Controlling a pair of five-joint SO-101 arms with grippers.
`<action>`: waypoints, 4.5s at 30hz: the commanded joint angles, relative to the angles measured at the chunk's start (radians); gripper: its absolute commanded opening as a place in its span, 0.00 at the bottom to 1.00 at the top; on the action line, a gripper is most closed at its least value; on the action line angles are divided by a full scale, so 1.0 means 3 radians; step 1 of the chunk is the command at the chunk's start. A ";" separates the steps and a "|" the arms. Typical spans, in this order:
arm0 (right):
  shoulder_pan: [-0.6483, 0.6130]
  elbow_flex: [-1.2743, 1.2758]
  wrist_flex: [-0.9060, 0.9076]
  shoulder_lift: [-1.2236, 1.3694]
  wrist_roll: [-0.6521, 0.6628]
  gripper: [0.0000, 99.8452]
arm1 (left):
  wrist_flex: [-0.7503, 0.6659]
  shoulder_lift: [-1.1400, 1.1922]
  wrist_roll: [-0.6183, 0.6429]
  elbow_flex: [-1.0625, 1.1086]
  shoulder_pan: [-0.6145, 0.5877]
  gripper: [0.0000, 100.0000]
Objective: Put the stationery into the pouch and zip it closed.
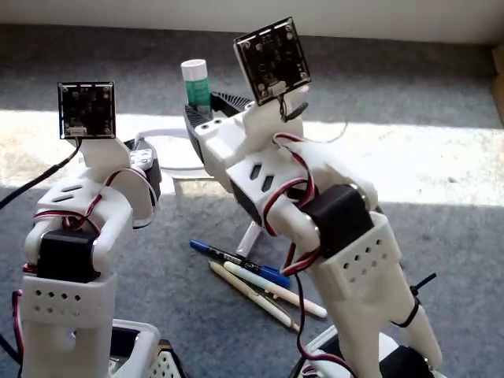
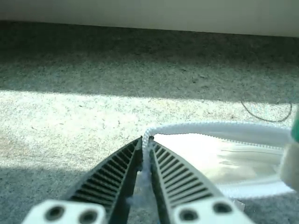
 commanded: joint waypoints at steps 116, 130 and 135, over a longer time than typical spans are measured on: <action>0.0161 0.1041 -0.0069 -0.1118 0.1463 0.11 | -0.0005 0.0115 -0.0020 0.0090 -0.0330 0.01; 0.0719 0.0954 0.0570 -0.1123 0.0358 0.11 | -0.0005 0.0115 -0.0020 0.0095 -0.0330 0.01; 0.0724 0.0954 0.1087 -0.1123 -0.0046 0.11 | -0.0010 0.0115 -0.0010 0.0095 -0.0504 0.01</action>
